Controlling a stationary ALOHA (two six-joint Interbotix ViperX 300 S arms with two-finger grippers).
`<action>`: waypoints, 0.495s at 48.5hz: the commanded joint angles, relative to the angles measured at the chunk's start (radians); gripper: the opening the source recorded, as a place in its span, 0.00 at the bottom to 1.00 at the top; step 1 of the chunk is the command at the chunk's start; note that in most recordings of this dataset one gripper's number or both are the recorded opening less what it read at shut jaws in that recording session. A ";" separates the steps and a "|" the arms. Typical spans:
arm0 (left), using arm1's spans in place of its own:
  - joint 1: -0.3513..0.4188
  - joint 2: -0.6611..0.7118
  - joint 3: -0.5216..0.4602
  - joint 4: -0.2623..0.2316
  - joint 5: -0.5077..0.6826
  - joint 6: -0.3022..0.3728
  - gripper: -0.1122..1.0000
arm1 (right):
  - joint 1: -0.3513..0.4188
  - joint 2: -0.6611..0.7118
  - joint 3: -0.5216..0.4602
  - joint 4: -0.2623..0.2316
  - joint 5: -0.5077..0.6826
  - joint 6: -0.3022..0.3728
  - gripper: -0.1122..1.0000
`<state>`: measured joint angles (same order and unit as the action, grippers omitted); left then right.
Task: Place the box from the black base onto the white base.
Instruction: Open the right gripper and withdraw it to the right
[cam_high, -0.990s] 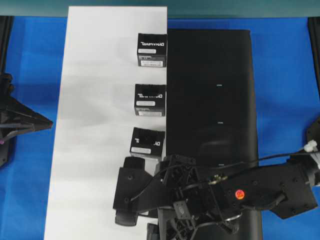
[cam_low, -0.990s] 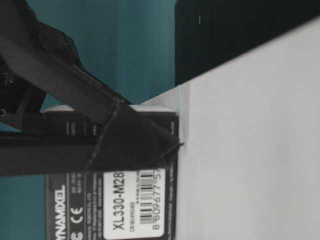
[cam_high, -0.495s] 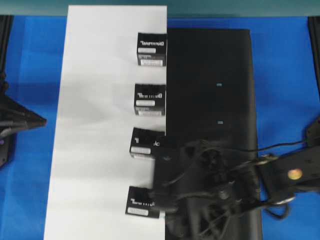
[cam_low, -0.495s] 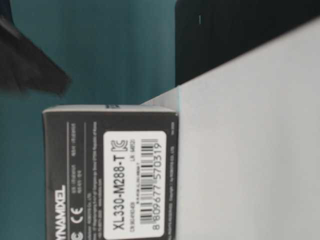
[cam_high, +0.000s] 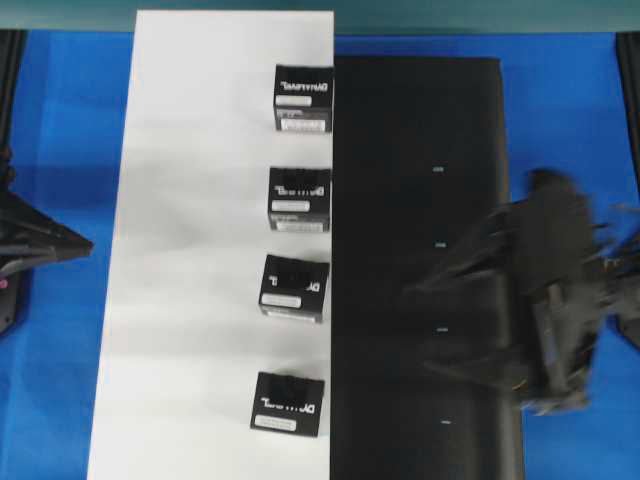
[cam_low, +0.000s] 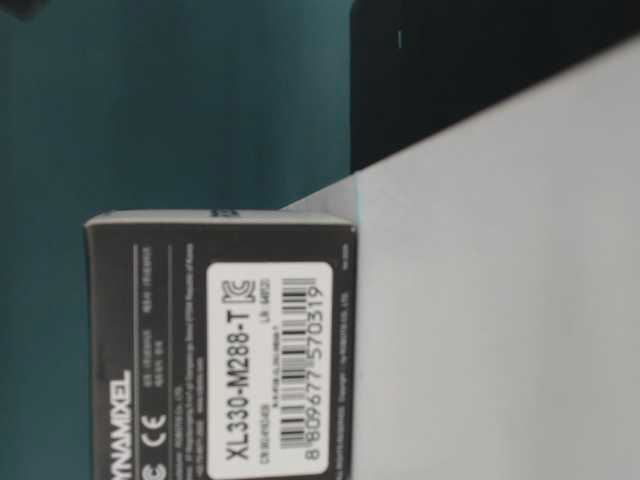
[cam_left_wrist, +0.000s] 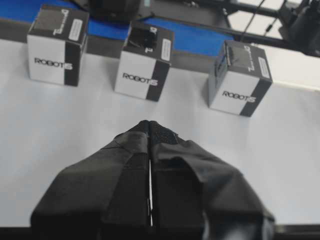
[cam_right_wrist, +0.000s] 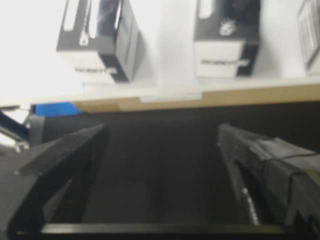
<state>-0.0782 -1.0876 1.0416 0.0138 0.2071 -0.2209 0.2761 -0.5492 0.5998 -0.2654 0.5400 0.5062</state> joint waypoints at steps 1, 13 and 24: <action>-0.002 0.005 -0.026 0.003 -0.005 0.000 0.06 | -0.029 -0.114 0.091 -0.025 -0.044 0.000 0.99; -0.002 -0.003 -0.029 0.003 -0.005 -0.002 0.06 | -0.117 -0.353 0.230 -0.043 -0.041 0.002 0.99; -0.002 -0.006 -0.029 0.003 -0.009 0.000 0.06 | -0.132 -0.546 0.344 -0.044 -0.015 0.003 0.99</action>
<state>-0.0782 -1.0983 1.0416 0.0138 0.2071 -0.2209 0.1488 -1.0523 0.9219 -0.3053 0.5216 0.5077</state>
